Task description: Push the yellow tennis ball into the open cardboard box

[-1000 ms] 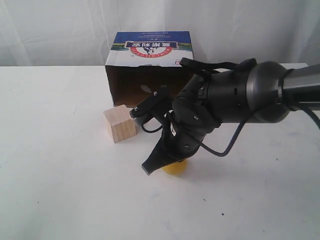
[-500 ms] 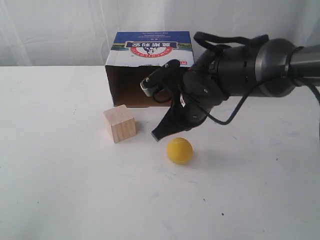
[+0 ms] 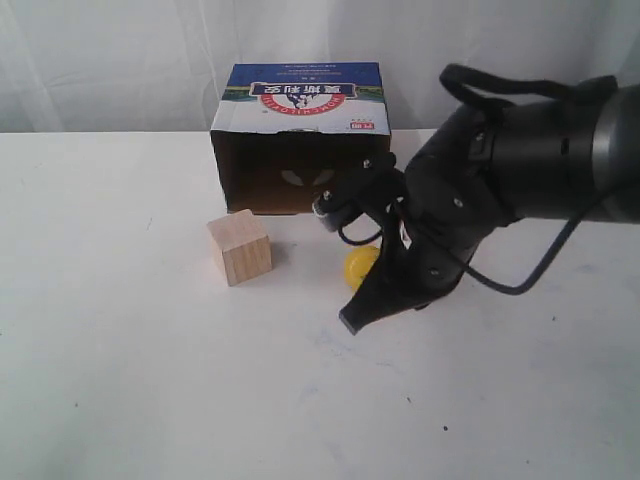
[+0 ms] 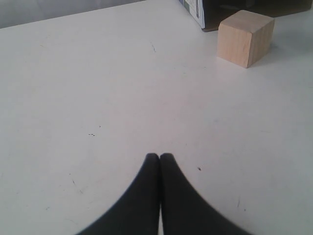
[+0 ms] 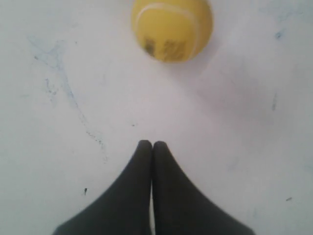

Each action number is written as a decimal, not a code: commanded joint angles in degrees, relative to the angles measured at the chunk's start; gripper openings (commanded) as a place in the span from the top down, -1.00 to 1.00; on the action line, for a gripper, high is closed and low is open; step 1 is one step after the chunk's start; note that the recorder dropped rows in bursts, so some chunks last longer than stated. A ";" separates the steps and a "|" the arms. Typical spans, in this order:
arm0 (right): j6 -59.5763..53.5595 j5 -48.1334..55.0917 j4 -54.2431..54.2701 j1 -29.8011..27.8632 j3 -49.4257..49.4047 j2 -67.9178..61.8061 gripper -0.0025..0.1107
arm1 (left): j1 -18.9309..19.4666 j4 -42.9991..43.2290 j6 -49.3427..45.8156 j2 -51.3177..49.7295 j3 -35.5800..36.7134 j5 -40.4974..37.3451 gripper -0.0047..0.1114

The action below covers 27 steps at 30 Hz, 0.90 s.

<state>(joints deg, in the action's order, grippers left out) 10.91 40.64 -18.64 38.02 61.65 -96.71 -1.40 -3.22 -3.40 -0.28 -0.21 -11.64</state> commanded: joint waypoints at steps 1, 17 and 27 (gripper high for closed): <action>-1.91 -10.40 -2.04 -2.18 -2.73 -3.68 0.96 | 0.16 -0.24 0.43 0.28 0.21 0.08 0.92; 0.95 -6.52 -6.49 -3.80 12.34 1.17 0.96 | 0.16 -0.24 0.43 0.28 0.21 0.08 0.92; 8.71 -27.23 -3.98 -3.80 -14.15 15.03 0.96 | 0.16 -0.24 0.43 0.28 0.21 0.08 0.92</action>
<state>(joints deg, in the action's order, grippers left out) 18.46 17.67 -22.94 34.03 50.62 -84.68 -1.40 -3.22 -3.40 -0.28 -0.21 -11.64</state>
